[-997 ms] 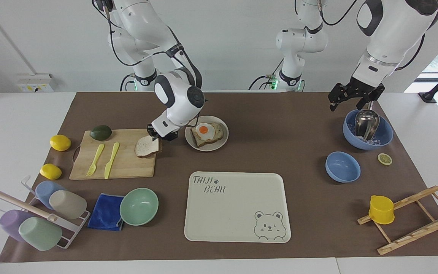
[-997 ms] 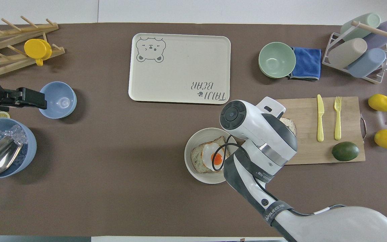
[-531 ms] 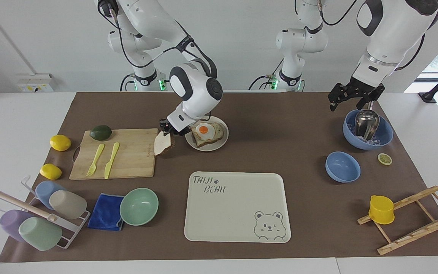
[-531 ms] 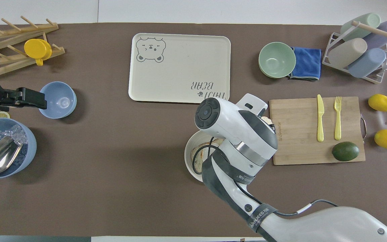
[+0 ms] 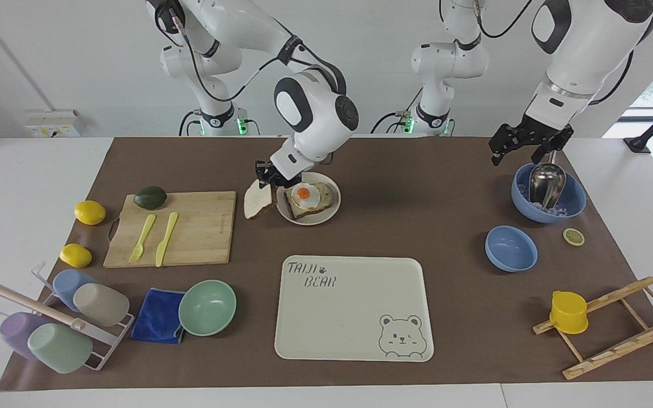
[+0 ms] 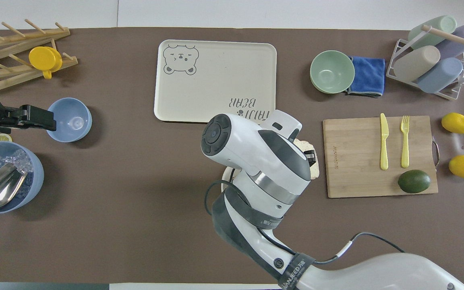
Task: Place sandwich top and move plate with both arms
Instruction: 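Lower the bread slice onto the fried egg and open the right gripper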
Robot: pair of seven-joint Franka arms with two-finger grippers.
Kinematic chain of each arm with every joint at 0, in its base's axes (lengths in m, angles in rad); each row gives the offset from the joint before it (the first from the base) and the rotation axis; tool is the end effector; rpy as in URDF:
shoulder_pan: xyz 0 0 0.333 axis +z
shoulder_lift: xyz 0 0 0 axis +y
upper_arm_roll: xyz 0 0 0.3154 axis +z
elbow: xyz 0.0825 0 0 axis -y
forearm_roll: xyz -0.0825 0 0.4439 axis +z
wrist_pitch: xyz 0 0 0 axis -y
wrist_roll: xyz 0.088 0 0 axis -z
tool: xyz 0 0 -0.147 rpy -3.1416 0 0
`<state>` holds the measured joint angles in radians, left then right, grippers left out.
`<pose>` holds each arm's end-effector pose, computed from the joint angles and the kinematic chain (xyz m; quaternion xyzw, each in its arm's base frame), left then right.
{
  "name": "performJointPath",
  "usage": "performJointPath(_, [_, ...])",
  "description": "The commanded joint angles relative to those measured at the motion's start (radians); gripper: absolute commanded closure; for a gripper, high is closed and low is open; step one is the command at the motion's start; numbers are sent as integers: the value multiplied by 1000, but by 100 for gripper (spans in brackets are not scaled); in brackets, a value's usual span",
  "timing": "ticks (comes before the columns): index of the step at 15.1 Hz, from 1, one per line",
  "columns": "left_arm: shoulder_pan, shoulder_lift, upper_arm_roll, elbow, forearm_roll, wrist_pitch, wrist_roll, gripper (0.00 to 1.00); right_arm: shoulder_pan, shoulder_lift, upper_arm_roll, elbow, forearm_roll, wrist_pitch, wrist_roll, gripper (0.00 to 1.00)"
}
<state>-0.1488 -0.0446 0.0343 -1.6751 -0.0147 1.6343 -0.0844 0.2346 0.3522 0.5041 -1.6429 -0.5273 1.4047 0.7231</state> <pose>0.6008 -0.0709 0.5610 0.9999 -0.0146 0.0011 0.0083 0.5278 0.3437 0.3533 0.9479 0.0450 -0.0762 0.3061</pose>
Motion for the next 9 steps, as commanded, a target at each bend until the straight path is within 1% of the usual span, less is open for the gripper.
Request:
performJointPath(1, [-3,-9,4,6,19,-18,0,0,26,24,11,31,26,-23,67,100])
performJointPath(5, [-3,-9,4,6,18,-18,0,0,61,24,11,48,18,11,70,100])
performJointPath(6, [-3,-9,4,6,18,-18,0,0,64,31,11,64,26,10,71,100])
performJointPath(7, [-3,-9,4,6,18,-19,0,0,80,45,11,113,30,10,78,100])
performJointPath(8, [-3,-9,4,6,18,-18,0,0,100,56,11,126,27,29,78,100])
performJointPath(9, [-3,-9,4,6,19,-19,0,0,95,60,11,124,33,66,78,100])
